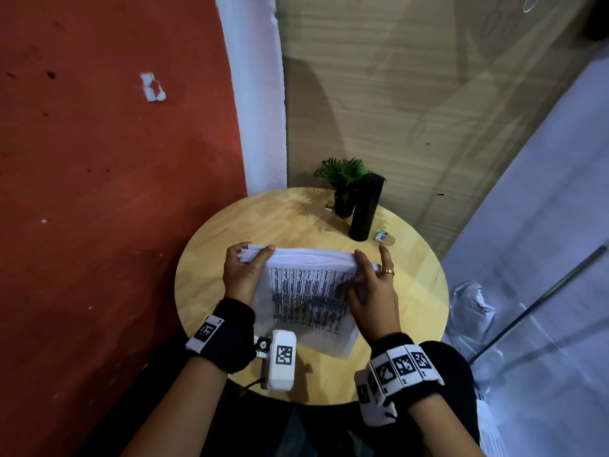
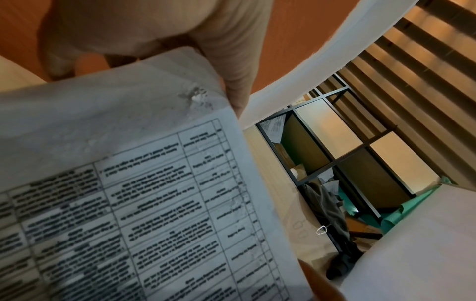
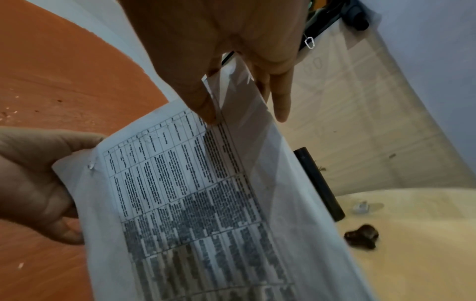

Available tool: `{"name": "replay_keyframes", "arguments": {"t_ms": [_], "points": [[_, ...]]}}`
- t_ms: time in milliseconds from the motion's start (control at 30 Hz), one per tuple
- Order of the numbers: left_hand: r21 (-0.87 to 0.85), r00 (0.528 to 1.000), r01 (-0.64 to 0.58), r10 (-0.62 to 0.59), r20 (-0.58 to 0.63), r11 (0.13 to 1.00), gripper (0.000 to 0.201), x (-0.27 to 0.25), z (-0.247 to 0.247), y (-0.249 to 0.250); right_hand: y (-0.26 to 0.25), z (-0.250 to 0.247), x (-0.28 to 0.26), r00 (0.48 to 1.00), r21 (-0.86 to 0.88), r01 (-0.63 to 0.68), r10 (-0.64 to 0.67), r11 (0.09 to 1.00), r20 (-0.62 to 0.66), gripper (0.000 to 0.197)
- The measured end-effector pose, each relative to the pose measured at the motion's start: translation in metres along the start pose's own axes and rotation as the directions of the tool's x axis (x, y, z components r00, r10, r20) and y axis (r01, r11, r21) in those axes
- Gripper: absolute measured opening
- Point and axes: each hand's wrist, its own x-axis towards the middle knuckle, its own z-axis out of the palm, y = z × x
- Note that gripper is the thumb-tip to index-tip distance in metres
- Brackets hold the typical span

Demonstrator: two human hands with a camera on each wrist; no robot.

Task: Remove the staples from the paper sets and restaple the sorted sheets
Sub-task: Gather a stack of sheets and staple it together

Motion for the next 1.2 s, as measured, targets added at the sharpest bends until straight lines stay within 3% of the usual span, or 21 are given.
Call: {"name": "replay_keyframes", "arguments": {"t_ms": [100,200,267,333,433,567,667,733,867,967,1100,1133,1200], "points": [[0.001,0.999,0.039,-0.039,0.009,0.999,0.048,-0.003,-0.005,-0.005,0.006,0.011,-0.002,0.992,0.335,-0.03,0.07,0.942,-0.108,0.08],[-0.06,0.985,0.143,-0.136,0.107,0.988,0.089,-0.012,-0.012,-0.013,0.013,0.029,-0.01,0.938,0.715,-0.26,0.345,0.649,0.028,0.09],[-0.122,0.98,0.184,-0.172,0.101,0.975,0.093,-0.022,-0.015,-0.012,0.02,0.041,-0.017,0.9,0.782,-0.343,0.42,0.521,0.115,0.076],[-0.157,0.988,0.119,-0.101,0.116,0.981,0.106,-0.029,-0.018,-0.016,0.025,0.048,-0.019,0.886,0.752,-0.386,0.441,0.535,0.141,0.043],[-0.002,0.985,-0.008,0.008,0.173,1.0,0.117,-0.033,-0.028,-0.03,0.033,0.049,-0.016,0.856,0.7,-0.458,0.485,0.549,0.179,0.03],[0.221,0.978,-0.023,-0.023,0.205,0.975,0.092,-0.03,-0.036,-0.049,0.036,0.051,-0.015,0.854,0.654,-0.478,0.485,0.587,0.189,0.026],[0.252,0.979,-0.045,-0.008,0.205,0.967,0.057,-0.028,-0.033,-0.052,0.028,0.052,-0.012,0.874,0.65,-0.447,0.456,0.615,0.17,0.023],[0.277,0.981,-0.085,0.031,0.193,0.957,0.047,-0.023,-0.029,-0.049,0.023,0.05,-0.009,0.89,0.677,-0.404,0.435,0.615,0.135,0.019],[0.298,0.984,-0.094,0.043,0.173,0.95,0.045,-0.016,-0.024,-0.044,0.025,0.049,-0.005,0.902,0.656,-0.382,0.418,0.651,0.111,0.034],[0.273,0.982,-0.04,-0.013,0.188,0.961,0.063,-0.019,-0.025,-0.044,0.026,0.049,-0.006,0.883,0.588,-0.454,0.424,0.669,0.199,0.033],[0.135,0.979,0.025,-0.051,0.196,0.991,0.1,-0.018,-0.021,-0.033,0.024,0.043,-0.002,0.94,0.511,-0.328,0.33,0.794,0.089,0.08],[0.089,0.985,0.037,-0.052,0.163,0.995,0.101,-0.016,-0.017,-0.027,0.02,0.039,0.0,0.961,0.468,-0.261,0.275,0.844,0.039,0.085],[0.005,0.996,0.034,-0.034,0.08,0.999,0.072,-0.01,-0.006,-0.014,0.012,0.032,0.004,0.986,0.347,-0.145,0.164,0.926,-0.026,0.087]]}}
